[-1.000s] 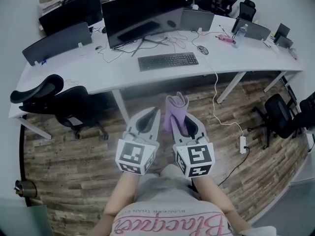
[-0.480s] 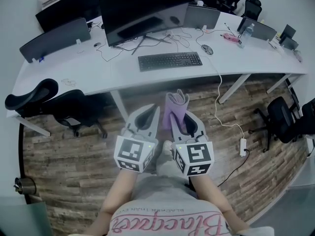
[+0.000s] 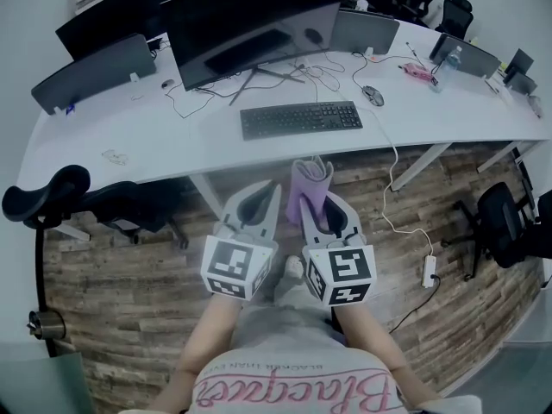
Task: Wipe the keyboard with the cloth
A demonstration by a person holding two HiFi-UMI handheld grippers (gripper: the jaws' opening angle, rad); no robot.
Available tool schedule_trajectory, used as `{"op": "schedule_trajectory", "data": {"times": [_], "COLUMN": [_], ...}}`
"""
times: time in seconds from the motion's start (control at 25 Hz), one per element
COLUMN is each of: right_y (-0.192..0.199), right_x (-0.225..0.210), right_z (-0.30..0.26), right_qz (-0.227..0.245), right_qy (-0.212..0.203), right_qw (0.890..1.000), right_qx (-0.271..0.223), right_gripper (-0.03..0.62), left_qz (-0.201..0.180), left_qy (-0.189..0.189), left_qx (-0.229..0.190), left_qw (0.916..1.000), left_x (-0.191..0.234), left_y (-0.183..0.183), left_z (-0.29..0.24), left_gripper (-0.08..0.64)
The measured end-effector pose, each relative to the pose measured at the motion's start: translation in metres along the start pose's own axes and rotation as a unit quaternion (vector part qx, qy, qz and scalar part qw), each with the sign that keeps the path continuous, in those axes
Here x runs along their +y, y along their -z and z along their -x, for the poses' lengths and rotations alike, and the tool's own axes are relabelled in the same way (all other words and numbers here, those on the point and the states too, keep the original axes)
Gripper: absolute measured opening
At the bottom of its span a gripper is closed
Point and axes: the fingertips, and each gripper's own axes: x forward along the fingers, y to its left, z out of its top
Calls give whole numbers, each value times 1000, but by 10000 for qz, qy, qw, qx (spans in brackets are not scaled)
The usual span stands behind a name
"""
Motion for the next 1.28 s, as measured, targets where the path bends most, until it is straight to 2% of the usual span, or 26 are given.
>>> {"op": "schedule_trajectory", "data": {"times": [0.4,0.68,1.0,1.28], "right_y": [-19,-23,-31,-31], "right_x": [-63,-103,-122,-122], "right_z": [-86,-129,-158,-184], "right_qz": [54,62,31,-59], "right_qy": [-421,-684,-933,-1038], "right_qw": [9991,9975,9955,9944], "right_qx": [62,141,135,193], "right_gripper": [92,92,92,92], "left_qz": [-28,27,-7,5], "left_qy": [-381,-636,-875,-1072], "left_qx": [15,98,159,241], "left_qw": [9993,9979,9960,9939], "left_x": [39,55,71,97], "left_y": [-11,-4,-2,2], "left_z": [-99,-155,-185,-192], "left_gripper": [5,5,5,5]}}
